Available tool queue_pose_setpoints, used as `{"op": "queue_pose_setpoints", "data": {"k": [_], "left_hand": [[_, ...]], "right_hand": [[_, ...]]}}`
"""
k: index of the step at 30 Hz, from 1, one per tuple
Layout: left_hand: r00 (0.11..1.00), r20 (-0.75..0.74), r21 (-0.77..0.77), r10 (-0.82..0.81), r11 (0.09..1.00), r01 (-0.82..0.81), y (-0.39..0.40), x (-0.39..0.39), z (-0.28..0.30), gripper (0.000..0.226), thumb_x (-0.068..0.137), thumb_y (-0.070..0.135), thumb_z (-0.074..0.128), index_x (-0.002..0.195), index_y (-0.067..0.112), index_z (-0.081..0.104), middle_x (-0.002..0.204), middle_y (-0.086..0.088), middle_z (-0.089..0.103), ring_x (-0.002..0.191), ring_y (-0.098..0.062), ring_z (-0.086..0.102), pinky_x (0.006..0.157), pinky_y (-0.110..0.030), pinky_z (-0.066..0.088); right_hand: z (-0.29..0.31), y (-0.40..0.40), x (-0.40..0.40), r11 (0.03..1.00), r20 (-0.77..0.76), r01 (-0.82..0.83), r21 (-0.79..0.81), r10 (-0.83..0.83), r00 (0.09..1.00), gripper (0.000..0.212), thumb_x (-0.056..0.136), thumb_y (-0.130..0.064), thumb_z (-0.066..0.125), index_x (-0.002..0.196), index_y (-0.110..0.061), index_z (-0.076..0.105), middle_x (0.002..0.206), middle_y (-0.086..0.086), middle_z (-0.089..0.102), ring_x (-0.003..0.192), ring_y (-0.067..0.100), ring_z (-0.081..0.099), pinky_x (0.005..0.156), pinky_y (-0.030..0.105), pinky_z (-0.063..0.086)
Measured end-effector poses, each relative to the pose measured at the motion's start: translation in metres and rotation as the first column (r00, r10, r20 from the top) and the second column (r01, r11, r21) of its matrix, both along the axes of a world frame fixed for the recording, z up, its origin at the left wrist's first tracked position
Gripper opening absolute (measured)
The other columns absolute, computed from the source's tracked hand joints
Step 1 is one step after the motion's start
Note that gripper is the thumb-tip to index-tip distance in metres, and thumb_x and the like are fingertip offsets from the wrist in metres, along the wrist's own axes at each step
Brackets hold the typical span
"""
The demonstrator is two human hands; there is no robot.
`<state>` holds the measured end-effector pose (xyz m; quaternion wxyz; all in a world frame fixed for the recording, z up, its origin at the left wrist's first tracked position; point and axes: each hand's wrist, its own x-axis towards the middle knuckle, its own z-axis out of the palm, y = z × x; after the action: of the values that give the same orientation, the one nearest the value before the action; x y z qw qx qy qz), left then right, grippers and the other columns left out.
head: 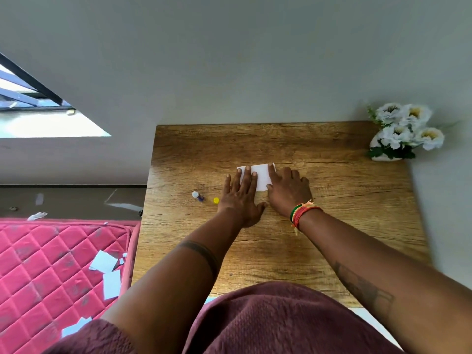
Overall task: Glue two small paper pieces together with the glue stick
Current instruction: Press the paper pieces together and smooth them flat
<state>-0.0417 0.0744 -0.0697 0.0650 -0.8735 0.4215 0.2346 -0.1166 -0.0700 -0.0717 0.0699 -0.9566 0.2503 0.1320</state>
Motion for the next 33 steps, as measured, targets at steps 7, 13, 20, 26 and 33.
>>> {"op": "queue_pose_setpoints", "data": {"k": [7,13,20,26,33], "left_hand": [[1.0,-0.011,0.067,0.007,0.998,-0.006,-0.004,0.0,0.004,0.092,0.099,0.07,0.02,0.158,0.015,-0.026,0.165,-0.01,-0.035,0.153,-0.033,-0.03,0.124,-0.058,-0.012],[0.999,0.012,0.085,0.033,0.996,-0.034,-0.004,-0.003,0.005,0.092,0.099,0.071,0.017,0.158,0.015,-0.026,0.164,-0.011,-0.037,0.15,-0.036,-0.034,0.122,-0.059,-0.014],[0.973,0.097,0.112,0.209,0.969,-0.219,0.007,-0.02,0.004,0.103,0.094,0.078,0.01,0.153,0.004,-0.031,0.16,-0.021,-0.039,0.149,-0.037,-0.036,0.122,-0.058,-0.016],[0.977,0.127,0.16,0.173,0.968,-0.192,0.003,-0.018,0.01,0.104,0.095,0.078,0.011,0.153,0.002,-0.029,0.161,-0.023,-0.037,0.149,-0.039,-0.035,0.122,-0.059,-0.015],[0.979,0.125,0.176,0.162,0.967,-0.182,0.001,-0.016,0.013,0.105,0.095,0.078,0.014,0.153,0.001,-0.028,0.161,-0.023,-0.037,0.149,-0.04,-0.035,0.121,-0.059,-0.018]], "right_hand": [[0.004,0.006,-0.007,0.998,0.024,-0.052,-0.032,0.052,0.998,0.07,0.096,-0.044,0.047,0.158,-0.033,0.015,0.135,0.019,0.047,0.118,0.039,0.048,0.09,0.052,0.044],[0.002,0.003,-0.012,0.996,-0.008,-0.081,-0.045,0.08,0.997,0.062,0.102,-0.043,0.039,0.159,-0.033,0.016,0.138,0.017,0.042,0.122,0.038,0.044,0.093,0.053,0.042],[0.008,0.009,-0.007,0.997,-0.084,-0.074,-0.028,0.072,0.994,0.078,0.095,-0.043,0.046,0.16,-0.027,0.005,0.145,0.02,0.035,0.129,0.041,0.038,0.098,0.055,0.039],[0.011,0.026,-0.026,0.976,-0.019,-0.213,-0.049,0.213,0.977,0.073,0.094,-0.033,0.052,0.158,-0.036,0.017,0.129,0.018,0.045,0.112,0.038,0.047,0.086,0.049,0.045],[0.012,0.021,-0.043,0.996,-0.045,-0.082,-0.021,0.081,0.996,0.07,0.093,-0.028,0.044,0.158,-0.019,0.02,0.133,0.018,0.048,0.115,0.038,0.049,0.089,0.05,0.045]]}}
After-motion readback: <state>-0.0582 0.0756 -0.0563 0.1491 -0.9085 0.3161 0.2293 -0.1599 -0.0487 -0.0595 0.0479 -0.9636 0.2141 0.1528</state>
